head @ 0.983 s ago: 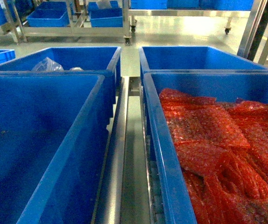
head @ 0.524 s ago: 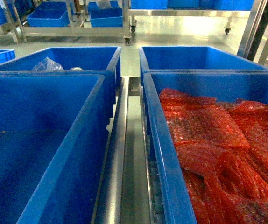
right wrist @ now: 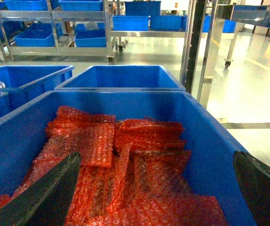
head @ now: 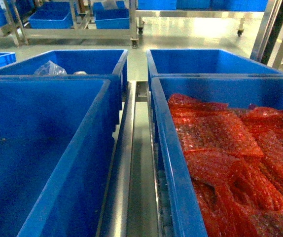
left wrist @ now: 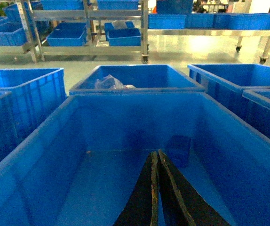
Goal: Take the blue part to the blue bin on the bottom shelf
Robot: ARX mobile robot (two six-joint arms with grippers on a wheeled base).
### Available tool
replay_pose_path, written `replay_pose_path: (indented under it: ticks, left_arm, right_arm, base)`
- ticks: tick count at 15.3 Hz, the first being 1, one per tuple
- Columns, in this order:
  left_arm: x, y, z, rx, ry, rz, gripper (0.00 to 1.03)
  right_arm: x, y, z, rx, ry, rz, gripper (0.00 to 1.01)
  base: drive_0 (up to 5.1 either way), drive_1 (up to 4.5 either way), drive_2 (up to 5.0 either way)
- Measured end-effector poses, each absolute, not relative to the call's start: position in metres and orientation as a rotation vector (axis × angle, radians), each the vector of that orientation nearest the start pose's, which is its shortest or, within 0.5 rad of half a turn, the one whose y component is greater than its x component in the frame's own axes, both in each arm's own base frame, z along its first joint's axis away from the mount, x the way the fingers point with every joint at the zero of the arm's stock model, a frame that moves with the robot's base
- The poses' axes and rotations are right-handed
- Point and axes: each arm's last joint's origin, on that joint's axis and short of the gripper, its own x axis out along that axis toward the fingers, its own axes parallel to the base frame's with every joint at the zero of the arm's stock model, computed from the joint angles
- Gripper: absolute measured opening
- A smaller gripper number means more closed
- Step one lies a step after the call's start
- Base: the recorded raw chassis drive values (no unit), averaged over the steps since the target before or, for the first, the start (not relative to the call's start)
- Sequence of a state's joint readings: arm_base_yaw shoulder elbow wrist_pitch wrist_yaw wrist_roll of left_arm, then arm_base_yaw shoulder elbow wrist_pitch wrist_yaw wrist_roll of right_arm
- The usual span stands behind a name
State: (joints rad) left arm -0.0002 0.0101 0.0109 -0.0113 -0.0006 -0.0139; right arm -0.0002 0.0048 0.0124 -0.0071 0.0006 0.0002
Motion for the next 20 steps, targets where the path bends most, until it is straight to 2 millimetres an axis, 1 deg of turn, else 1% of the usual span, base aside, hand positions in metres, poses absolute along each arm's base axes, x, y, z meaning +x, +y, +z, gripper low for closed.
replay_pose_path:
  ticks: [4,5,6,8,13,14,20]
  left_arm:
    - [0.0977,0.0,0.166,-0.015,0.003,0.0,0.03]
    - [0.0977,0.0,0.166,-0.014,0.003,0.0,0.13]
    - [0.0977,0.0,0.166,-0.014,0.003,0.0,0.26]
    - [0.0977,0.0,0.166,-0.014,0.003,0.0,0.37]
    - [0.0977,0.0,0.166,-0.013,0.003,0.0,1.0]
    - [0.0977,0.0,0.166,-0.013,0.003,0.0,0.98]
    - [0.0977,0.0,0.166,-0.013,0.003,0.0,0.98]
  right_arm:
    - [0.0972,0.0,0.1669,0.0,-0.003,-0.001,0.98]
    - [0.0972,0.0,0.1669,0.0,-0.003,0.0,0.98]
    - [0.0972,0.0,0.1669,0.0,-0.003,-0.001,0.98]
    - [0.0972,0.0,0.1669,0.0,-0.002,-0.001,0.98]
    - [0.0972,0.0,0.1669,0.0,-0.003,0.0,0.98]
    - [0.0972,0.0,0.1669,0.0,-0.003,-0.001,0.98]
    - [0.0972,0.0,0.1669,0.0,-0.003,0.0,0.98]
  base:
    - [0.0,0.0,0.0]
    - [0.0,0.0,0.0]
    - [0.0,0.0,0.0]
    - [0.0,0.0,0.0]
    - [0.0,0.0,0.0]
    - [0.0,0.0,0.0]
    - [0.0,0.0,0.0]
